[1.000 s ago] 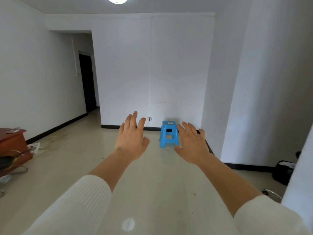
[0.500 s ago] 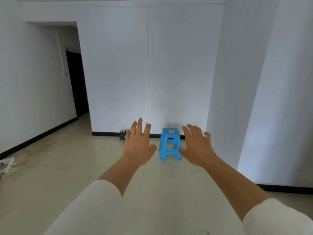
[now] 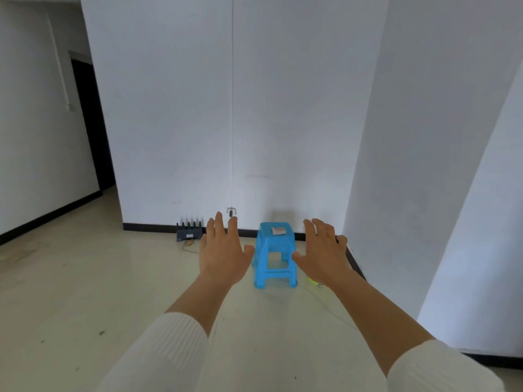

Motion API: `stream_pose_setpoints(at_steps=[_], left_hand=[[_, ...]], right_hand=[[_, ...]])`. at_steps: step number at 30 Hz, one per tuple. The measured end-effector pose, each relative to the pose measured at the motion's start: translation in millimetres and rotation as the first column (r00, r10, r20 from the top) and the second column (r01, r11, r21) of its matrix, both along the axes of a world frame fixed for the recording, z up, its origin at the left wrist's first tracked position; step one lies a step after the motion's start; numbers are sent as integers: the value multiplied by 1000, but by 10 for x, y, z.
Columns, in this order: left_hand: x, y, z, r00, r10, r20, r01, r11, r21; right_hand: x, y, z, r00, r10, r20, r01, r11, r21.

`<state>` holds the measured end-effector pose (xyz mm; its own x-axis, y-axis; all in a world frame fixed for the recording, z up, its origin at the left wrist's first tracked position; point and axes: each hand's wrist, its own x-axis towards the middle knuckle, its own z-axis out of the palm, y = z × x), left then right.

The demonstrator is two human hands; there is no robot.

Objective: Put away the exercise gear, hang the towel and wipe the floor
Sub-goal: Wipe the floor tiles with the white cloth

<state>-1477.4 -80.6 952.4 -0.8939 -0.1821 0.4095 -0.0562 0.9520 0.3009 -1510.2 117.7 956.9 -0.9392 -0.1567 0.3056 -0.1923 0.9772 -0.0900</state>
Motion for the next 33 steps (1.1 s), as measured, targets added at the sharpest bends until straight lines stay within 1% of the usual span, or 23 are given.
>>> stream_pose_setpoints(at_steps=[2,5,9,14,19,23,27,29,33], left_hand=[[-539,-64,-78,1000,12,28,-12,1000,-5],[-1373,-231,-205,998,7,66,-3,998,-69],[-2597,-496,-283,994,-3,112,5,1000,-17],[-4066,-698,-222,992,-38,120,42,999,-29],[-5340,-685,-273,988,-100,114,104,994,-29],[-6412,-642,-460,981,-166,97,167,986,-3],[-7515,-575,-746,984,-156,82,154,988,33],[-8031,-507,-875,983,-138,123,130,989,65],[-8954,-420,-1128,967,-127,221,106,989,106]], right_hand=[[-542,-57,-87,1000,-10,14,10,1000,-10],[-1372,-163,-214,999,-14,47,14,1000,-17],[-2582,-364,-280,996,-24,91,26,999,-26],[-4012,-556,-251,990,-61,129,68,996,-55],[-5272,-639,-303,986,-75,149,85,994,-62],[-6329,-666,-359,992,-30,122,37,998,-52],[-7418,-586,-488,999,24,46,-24,1000,5],[-7968,-507,-582,998,26,63,-27,1000,15],[-8987,-392,-837,986,-2,166,-5,999,40]])
